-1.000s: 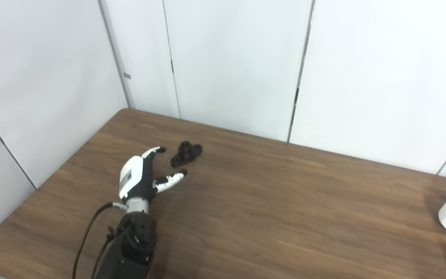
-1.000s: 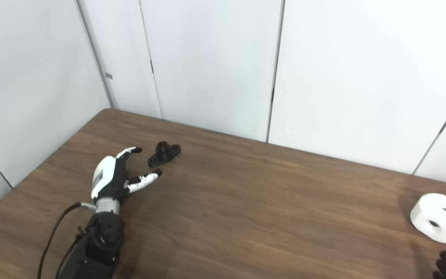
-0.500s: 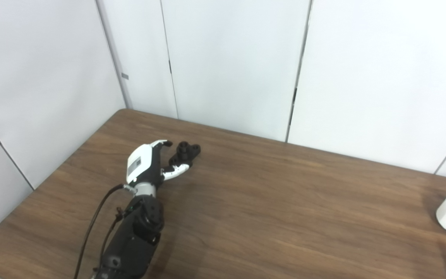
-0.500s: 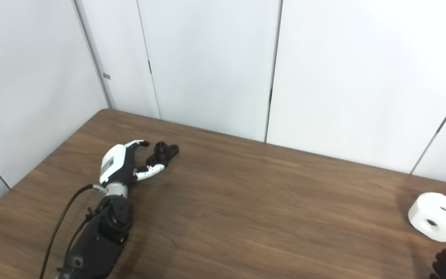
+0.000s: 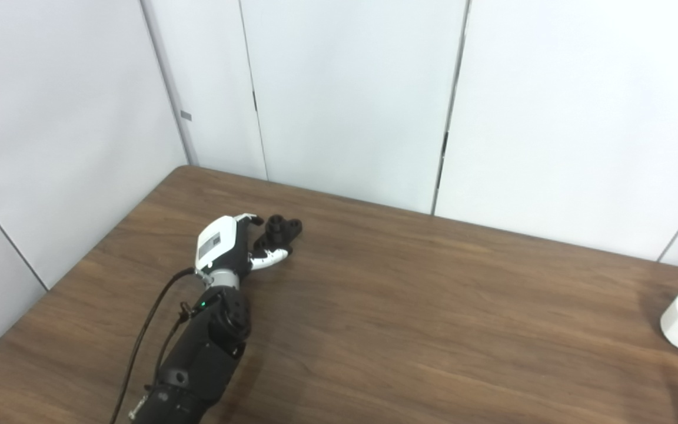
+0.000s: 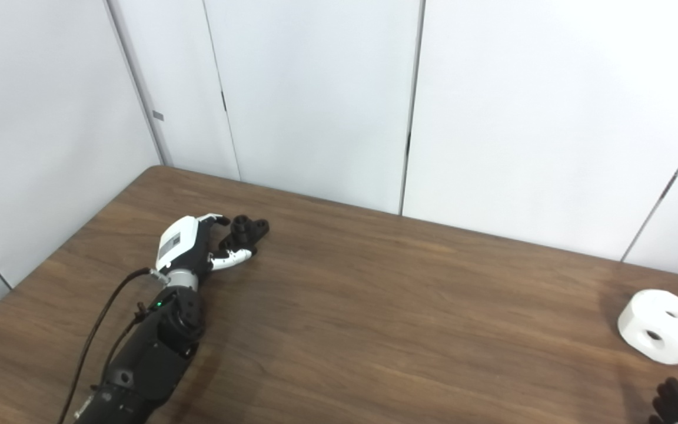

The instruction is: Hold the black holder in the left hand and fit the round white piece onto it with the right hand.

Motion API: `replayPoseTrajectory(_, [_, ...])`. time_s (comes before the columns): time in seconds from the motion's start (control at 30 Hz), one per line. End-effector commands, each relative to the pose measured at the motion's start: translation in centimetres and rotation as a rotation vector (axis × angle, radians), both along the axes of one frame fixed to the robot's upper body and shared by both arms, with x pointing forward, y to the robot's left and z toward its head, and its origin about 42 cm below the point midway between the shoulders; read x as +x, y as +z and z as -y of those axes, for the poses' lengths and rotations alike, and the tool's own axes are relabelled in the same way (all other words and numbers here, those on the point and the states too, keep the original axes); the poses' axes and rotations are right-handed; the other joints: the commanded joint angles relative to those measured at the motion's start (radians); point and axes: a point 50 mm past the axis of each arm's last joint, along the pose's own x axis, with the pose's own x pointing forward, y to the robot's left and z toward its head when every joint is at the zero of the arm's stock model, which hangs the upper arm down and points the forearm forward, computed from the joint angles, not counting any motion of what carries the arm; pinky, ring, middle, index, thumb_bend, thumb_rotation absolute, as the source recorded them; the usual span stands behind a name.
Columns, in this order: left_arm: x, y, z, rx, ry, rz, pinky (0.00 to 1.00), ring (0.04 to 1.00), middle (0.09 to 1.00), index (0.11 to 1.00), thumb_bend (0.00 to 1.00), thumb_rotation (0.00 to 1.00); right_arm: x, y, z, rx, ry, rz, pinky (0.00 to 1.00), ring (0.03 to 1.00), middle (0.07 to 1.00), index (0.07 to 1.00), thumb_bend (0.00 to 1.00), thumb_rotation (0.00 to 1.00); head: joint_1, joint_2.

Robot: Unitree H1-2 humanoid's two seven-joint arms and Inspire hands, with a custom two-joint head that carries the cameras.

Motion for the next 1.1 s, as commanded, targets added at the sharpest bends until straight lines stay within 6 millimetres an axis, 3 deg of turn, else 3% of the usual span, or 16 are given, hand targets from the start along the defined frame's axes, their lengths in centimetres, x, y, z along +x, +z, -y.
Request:
replayPoseTrajectory(0.0, [1.6,3.0,-0.9,0.065,0.008,0.077,0.92,0.929,0.887,0.770,0.82,0.35,-2.4,-3.3,-1.1,0.065,-0.029,-0.109,1.00,1.000,1.000,1.000,0.63,1.00,0.001,0.001])
replayPoseTrajectory(0.37, [1.7,2.2,-1.0,0.190,0.000,-0.028,0.94,0.949,0.893,0.732,0.82,0.36,-2.4,-3.3,-1.0,0.071,-0.024,-0.112,1.00,1.000,1.000,1.000,0.62,1.00,-0.001,0.008])
replayPoseTrajectory(0.73, [1.6,2.0,-0.6,0.274,0.001,-0.061,0.97,0.972,0.900,0.630,0.82,0.34,-2.5,-3.2,-1.0,0.068,-0.023,-0.111,1.00,1.000,1.000,1.000,0.62,1.00,-0.001,0.012])
replayPoseTrajectory(1.07, [1.6,2.0,-0.5,0.269,0.009,-0.048,0.95,0.947,0.864,0.528,0.78,0.23,-2.4,-3.1,-1.1,0.064,-0.024,-0.109,1.00,1.000,1.000,1.000,0.61,1.00,-0.001,0.012])
